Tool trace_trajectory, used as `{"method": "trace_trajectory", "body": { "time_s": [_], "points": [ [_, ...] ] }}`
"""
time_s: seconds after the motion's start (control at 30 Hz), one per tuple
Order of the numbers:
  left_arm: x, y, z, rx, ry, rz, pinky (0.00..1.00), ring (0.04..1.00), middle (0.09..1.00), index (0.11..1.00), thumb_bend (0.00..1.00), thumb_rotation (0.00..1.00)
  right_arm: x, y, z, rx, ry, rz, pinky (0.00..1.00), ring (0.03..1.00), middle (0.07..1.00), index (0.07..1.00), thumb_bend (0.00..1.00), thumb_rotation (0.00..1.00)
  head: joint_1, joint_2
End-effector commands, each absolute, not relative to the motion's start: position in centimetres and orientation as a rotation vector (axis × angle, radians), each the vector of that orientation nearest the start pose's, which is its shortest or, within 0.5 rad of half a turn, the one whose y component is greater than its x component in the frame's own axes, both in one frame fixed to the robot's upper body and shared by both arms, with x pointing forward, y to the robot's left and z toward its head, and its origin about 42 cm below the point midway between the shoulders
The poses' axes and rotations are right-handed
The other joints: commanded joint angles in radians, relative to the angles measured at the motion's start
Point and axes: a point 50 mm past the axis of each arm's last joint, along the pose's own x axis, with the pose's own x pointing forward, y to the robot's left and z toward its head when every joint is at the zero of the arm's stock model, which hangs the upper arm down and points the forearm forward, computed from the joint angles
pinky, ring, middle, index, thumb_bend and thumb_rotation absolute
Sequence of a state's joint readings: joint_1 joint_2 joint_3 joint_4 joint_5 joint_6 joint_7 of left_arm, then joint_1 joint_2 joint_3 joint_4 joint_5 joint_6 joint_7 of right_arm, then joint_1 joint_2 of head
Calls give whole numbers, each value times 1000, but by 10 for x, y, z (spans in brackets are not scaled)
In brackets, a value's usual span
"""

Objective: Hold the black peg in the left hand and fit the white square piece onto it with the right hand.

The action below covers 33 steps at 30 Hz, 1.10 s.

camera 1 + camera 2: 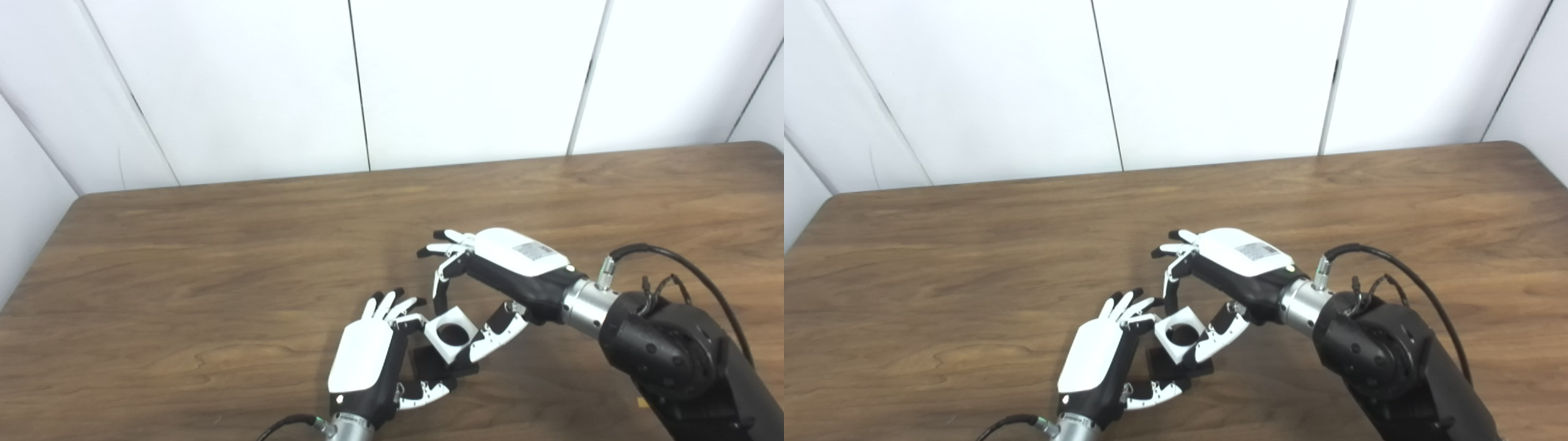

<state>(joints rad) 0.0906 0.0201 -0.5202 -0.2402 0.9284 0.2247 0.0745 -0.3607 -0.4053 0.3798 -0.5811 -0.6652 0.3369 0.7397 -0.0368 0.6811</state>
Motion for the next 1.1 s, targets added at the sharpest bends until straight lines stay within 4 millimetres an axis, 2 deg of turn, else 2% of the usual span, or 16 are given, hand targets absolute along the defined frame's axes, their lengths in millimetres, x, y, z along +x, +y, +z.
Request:
{"method": "trace_trajectory", "body": {
  "time_s": [0.0,1.07],
  "points": [
    [220,91,118,890,-112,-232,1000,961,861,489,520,60,301,-172,288,-1179,-375,678,978,1000,915,492,524,156,0,1],
    [216,87,120,878,-126,-235,1000,962,861,489,520,58,307,-185,281,-1193,-318,670,957,1000,924,493,524,152,3,-2]
  ]
}}
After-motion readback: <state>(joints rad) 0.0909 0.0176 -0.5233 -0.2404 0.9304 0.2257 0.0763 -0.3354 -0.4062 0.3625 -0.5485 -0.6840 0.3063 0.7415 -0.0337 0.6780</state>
